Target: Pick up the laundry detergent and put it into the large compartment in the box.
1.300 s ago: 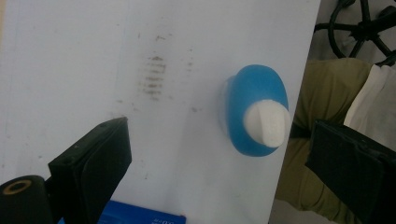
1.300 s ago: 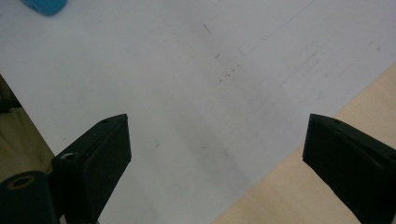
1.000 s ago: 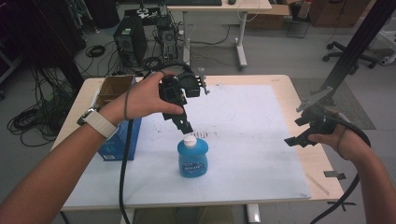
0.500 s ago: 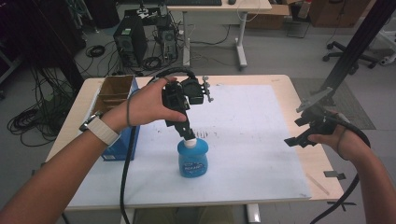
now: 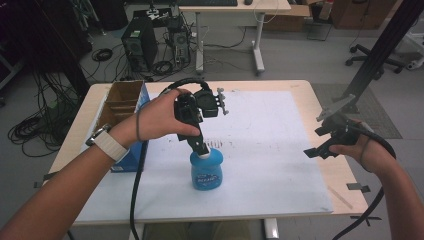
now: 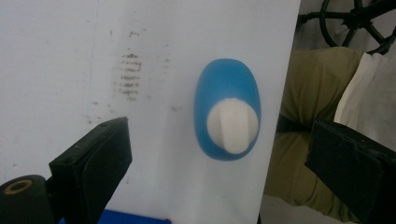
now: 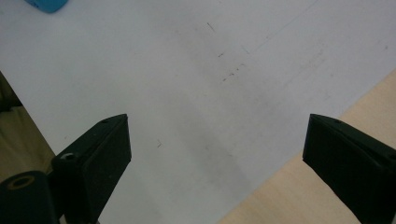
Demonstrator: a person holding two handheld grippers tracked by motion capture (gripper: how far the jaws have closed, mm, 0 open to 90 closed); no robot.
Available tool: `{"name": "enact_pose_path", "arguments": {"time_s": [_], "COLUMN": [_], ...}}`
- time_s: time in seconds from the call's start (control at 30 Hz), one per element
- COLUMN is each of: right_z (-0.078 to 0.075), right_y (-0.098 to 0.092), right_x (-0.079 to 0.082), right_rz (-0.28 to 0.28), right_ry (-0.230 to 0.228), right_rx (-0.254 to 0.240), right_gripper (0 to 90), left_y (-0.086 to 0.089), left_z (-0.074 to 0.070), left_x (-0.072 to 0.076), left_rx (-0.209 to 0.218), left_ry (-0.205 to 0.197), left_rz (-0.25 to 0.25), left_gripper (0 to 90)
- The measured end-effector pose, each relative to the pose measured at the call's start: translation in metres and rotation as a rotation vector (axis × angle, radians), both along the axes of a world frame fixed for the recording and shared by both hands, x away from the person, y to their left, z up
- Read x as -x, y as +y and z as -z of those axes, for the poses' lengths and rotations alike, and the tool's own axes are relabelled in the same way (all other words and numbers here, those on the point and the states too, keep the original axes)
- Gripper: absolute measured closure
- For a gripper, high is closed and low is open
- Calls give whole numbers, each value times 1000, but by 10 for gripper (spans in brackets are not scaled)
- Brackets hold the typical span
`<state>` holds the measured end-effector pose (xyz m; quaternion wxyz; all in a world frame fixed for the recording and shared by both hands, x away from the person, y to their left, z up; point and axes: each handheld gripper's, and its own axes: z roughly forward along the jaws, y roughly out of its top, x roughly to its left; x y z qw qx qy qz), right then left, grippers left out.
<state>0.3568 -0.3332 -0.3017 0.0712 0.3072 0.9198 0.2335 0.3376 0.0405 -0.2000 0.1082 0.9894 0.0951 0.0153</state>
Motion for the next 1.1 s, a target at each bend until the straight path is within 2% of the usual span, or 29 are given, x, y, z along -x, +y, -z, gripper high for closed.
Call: {"name": "enact_pose_path", "arguments": {"time_s": [0.27,0.43,0.7,1.1], "right_z": [1,2,2,4], "right_y": [2,3,1,0], "right_x": [-1,-2,0,1], "right_rz": [-5,-8,-5,-4], "right_ry": [1,1,2,4], "right_rx": [-1,-2,-1,-2], "right_gripper": [78,78,78,78], "left_y": [-2,-5,-7,-11], "left_z": [6,12,19,33], "left_x": [1,2,3,3], "left_rx": [3,-12,-13,-25], "left_ry": [12,17,16,36], "left_rz": [-3,2,15,25], "left_gripper": [66,66,66,66]}}
